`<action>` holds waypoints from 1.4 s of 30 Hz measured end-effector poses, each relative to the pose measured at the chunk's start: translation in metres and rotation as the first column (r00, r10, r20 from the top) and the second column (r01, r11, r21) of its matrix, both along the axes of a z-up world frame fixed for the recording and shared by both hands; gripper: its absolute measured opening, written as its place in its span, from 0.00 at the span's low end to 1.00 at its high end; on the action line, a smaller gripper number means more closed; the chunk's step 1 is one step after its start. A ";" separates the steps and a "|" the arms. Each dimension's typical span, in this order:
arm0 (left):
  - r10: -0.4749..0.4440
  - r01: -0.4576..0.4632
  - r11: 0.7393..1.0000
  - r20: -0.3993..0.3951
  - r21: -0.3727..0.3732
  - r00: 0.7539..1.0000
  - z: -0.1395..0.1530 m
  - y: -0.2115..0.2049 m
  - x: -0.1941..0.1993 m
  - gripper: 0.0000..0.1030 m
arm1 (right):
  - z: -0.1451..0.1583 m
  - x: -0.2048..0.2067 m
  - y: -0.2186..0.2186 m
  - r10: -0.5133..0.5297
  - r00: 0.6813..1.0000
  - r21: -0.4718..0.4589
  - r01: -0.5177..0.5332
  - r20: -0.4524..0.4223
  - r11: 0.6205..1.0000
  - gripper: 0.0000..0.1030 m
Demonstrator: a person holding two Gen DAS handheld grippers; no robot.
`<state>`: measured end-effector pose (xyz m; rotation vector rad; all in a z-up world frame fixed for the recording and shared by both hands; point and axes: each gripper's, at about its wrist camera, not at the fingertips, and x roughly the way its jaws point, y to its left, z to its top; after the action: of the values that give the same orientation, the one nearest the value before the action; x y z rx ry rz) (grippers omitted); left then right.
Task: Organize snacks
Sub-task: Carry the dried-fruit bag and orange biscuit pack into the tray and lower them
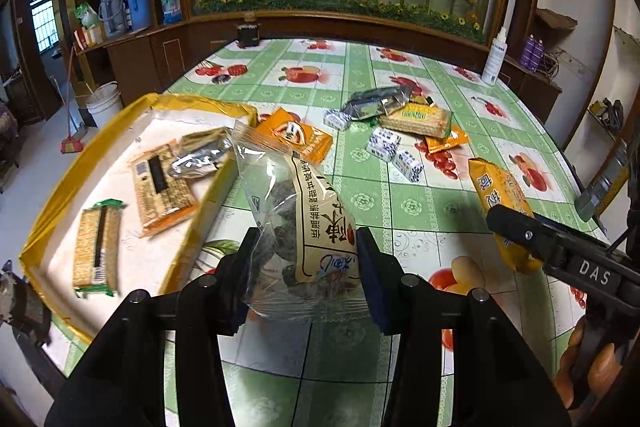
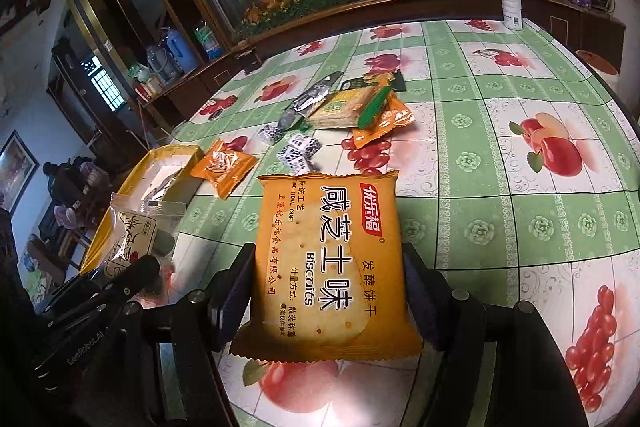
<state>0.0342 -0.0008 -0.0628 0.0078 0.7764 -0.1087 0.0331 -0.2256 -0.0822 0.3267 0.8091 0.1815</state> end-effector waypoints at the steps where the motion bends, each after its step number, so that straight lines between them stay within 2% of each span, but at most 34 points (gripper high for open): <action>1: 0.008 -0.008 1.000 0.010 0.006 1.000 0.004 0.002 -0.002 0.44 | 0.004 -0.003 0.003 0.007 1.000 0.005 -0.007 0.009 1.000 0.69; 13: 0.094 -0.095 0.995 0.048 0.019 0.994 0.018 0.033 -0.017 0.44 | 0.028 -0.022 0.043 0.108 0.992 0.033 -0.111 0.072 0.993 0.69; 27: 0.159 -0.159 0.987 0.042 -0.001 0.986 0.014 0.064 -0.019 0.44 | 0.035 -0.027 0.071 0.166 0.982 0.014 -0.167 0.085 0.986 0.69; 42: 0.182 -0.181 0.983 0.030 -0.009 0.983 0.012 0.075 -0.020 0.44 | 0.033 -0.025 0.083 0.196 0.978 0.008 -0.197 0.076 0.980 0.69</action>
<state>0.0143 0.0747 -0.0505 -0.0672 0.7422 0.0621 0.0084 -0.1422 -0.0491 0.2527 0.7659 0.3829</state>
